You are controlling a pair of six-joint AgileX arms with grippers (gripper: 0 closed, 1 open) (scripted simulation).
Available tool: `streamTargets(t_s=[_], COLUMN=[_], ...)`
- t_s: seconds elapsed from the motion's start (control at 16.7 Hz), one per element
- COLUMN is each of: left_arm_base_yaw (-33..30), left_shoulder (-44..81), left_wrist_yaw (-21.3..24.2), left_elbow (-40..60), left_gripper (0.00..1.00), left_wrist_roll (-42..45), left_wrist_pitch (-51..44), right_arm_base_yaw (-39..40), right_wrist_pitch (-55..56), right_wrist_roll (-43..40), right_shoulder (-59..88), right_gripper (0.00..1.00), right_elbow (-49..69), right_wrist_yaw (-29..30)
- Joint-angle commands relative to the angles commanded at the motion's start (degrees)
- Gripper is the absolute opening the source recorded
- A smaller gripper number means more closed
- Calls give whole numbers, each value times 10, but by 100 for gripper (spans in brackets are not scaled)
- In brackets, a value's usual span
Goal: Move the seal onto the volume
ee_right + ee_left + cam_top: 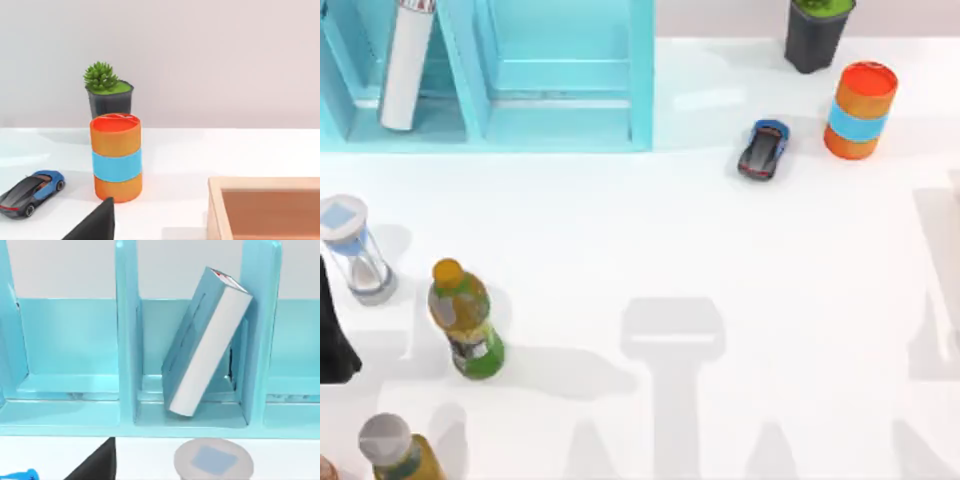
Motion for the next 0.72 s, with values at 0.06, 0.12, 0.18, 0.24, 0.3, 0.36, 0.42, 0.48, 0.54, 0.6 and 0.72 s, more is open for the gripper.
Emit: streamTargets(t_s=[0.06, 0.12, 0.18, 0.24, 0.3, 0.36, 0.42, 0.48, 0.54, 0.6, 0.72], left_arm_base_yaw=[0, 0, -1, -2, -4, -6, -9, -11, -14, -18, -24], left_shoulder=[0, 0, 6, 18, 36, 60, 90, 127, 169, 218, 331], left_wrist_yaw=[0, 0, -1, -2, -5, -8, -12, -17, -23, -29, -42], left_elbow=[0, 0, 3, 10, 20, 32, 46, 63, 80, 99, 139], left_gripper=[100, 100, 100, 100, 100, 100, 100, 100, 100, 100, 100], left_wrist_roll=[0, 0, 1, 4, 8, 13, 19, 26, 34, 43, 61], left_wrist_pitch=[0, 0, 4, 14, 27, 43, 63, 85, 109, 136, 191], right_arm_base_yaw=[0, 0, 0, 0, 0, 0, 0, 0, 0, 0, 0], right_wrist_pitch=[0, 0, 0, 0, 0, 0, 0, 0, 0, 0, 0], right_wrist_roll=[0, 0, 0, 0, 0, 0, 0, 0, 0, 0, 0], right_shoulder=[0, 0, 0, 0, 0, 0, 0, 0, 0, 0, 0], right_gripper=[100, 100, 100, 100, 100, 100, 100, 100, 100, 100, 100], right_elbow=[0, 0, 0, 0, 0, 0, 0, 0, 0, 0, 0], right_wrist_yaw=[0, 0, 0, 0, 0, 0, 0, 0, 0, 0, 0])
